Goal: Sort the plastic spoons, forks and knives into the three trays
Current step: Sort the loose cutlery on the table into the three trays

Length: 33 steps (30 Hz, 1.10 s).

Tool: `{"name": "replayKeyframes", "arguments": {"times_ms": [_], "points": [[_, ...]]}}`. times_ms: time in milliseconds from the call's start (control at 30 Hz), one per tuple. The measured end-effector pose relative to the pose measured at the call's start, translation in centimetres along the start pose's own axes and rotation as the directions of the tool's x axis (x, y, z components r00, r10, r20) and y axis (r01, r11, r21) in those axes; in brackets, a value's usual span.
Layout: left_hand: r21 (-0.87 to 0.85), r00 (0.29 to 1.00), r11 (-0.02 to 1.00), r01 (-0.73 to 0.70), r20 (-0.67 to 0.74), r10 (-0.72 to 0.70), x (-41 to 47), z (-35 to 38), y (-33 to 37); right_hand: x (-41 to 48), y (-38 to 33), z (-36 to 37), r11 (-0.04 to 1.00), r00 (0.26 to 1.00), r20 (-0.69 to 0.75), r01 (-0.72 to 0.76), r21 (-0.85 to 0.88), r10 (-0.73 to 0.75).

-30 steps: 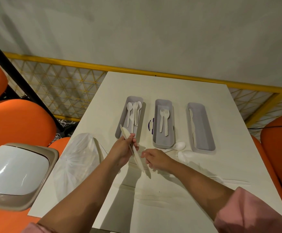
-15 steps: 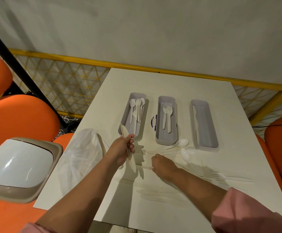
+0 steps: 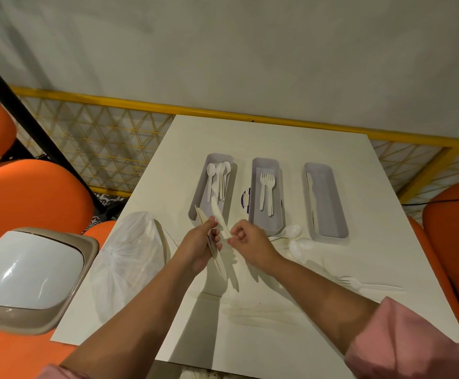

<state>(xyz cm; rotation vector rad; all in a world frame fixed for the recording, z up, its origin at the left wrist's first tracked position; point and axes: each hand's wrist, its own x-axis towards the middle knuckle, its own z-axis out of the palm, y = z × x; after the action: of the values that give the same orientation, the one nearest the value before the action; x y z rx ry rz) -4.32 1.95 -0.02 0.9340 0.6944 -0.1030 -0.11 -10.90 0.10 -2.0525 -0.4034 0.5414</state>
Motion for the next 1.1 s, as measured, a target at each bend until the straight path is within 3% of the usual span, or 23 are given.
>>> {"name": "replayKeyframes", "arguments": {"times_ms": [267, 633, 833, 1100], "points": [[0.209, 0.997, 0.976, -0.056, 0.057, 0.045, -0.6, 0.7, -0.6, -0.6, 0.1, 0.7, 1.0, 0.998, 0.052, -0.018, 0.012, 0.018], [0.087, 1.0, 0.996, -0.001, 0.016, 0.0, -0.5, 0.2, -0.8, -2.7, 4.9, -0.8, 0.974, 0.956, 0.252, -0.094, -0.208, 0.146], [0.094, 1.0, 0.996, 0.01, 0.01, -0.011, -0.4, 0.1, -1.2, -4.0, 6.5, 0.1, 0.896, 0.91, 0.387, 0.039, -0.442, 0.151], [0.155, 1.0, 0.988, 0.0, 0.019, -0.003, -0.6, 0.3, -1.2, -3.8, 6.9, 0.4, 0.819, 0.911, 0.38, 0.09, -0.566, 0.163]]}}
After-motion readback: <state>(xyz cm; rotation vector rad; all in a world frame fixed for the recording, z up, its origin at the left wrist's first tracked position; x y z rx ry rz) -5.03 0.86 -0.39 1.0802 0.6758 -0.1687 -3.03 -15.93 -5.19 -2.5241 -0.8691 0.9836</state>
